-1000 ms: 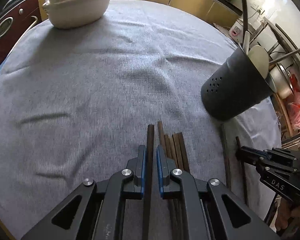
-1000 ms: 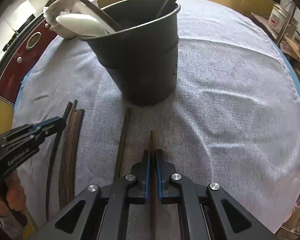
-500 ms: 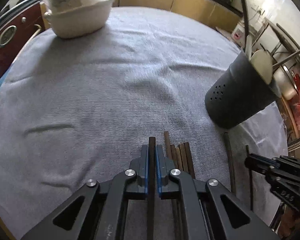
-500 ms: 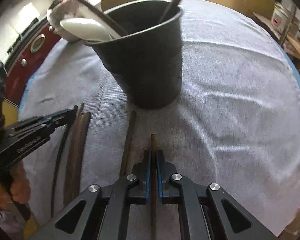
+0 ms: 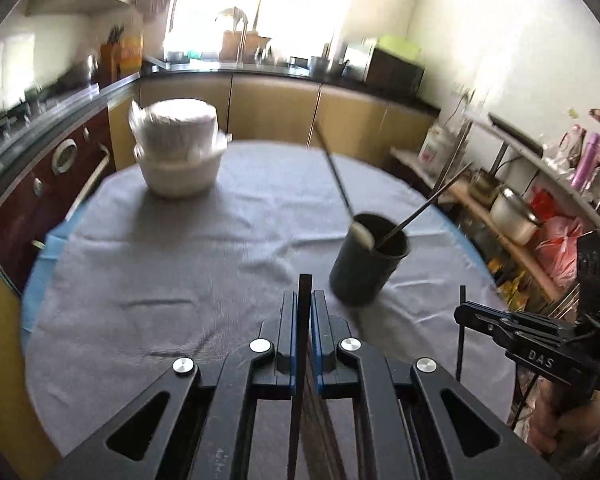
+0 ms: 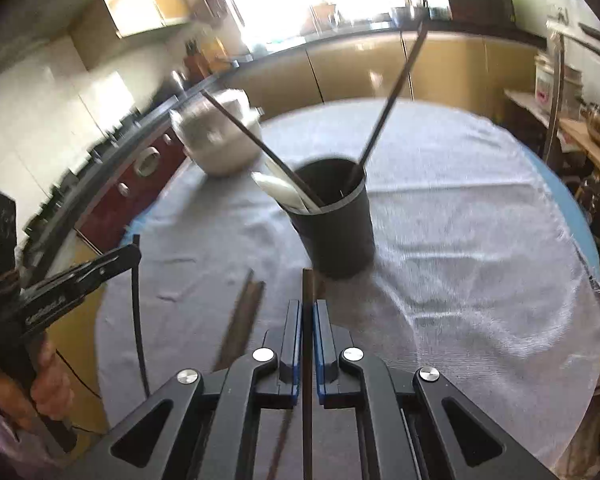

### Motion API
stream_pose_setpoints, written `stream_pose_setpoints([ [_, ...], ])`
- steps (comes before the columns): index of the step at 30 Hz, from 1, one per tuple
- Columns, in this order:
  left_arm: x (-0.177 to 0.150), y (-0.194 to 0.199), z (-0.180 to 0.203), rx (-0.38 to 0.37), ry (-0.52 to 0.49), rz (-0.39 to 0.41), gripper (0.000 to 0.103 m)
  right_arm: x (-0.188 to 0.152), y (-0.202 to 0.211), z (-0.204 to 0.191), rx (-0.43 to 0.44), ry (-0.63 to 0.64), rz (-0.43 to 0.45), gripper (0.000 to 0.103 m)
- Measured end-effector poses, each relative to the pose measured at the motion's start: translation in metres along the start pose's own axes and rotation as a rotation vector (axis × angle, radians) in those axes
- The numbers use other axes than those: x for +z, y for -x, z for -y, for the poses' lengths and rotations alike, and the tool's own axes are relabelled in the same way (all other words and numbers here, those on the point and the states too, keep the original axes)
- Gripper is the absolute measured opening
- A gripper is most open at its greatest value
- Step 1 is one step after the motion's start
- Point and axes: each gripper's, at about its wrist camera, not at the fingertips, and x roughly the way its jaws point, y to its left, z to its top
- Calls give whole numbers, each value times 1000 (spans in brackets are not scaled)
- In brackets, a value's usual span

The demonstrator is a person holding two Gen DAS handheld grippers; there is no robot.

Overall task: Organize utensils
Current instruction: 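Lower both tools over the black cup and open them to drop the chopsticks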

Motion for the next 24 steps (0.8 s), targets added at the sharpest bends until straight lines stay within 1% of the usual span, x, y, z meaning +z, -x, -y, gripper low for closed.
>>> stream_pose_setpoints([
  [2,-3,13,3,-4,9,36,7,-3,15,-4,9,0,46,6],
  [5,-5,29,9,-14,20,71,6,-6,35,-7,21,-1,94,6],
  [6,-5,32,10,-16,21,79,6,-7,35,-7,24,0,105,6],
  [12,5,62,23,-24,-1,144,6,4,66,-20,38,-3,207,6],
  [18,33,71,37,-26,-23,207,6,26,87,-27,39,-9,297,6],
  [24,71,70,55,-41,-50,263,6,62,99,-33,19,4,372,6],
])
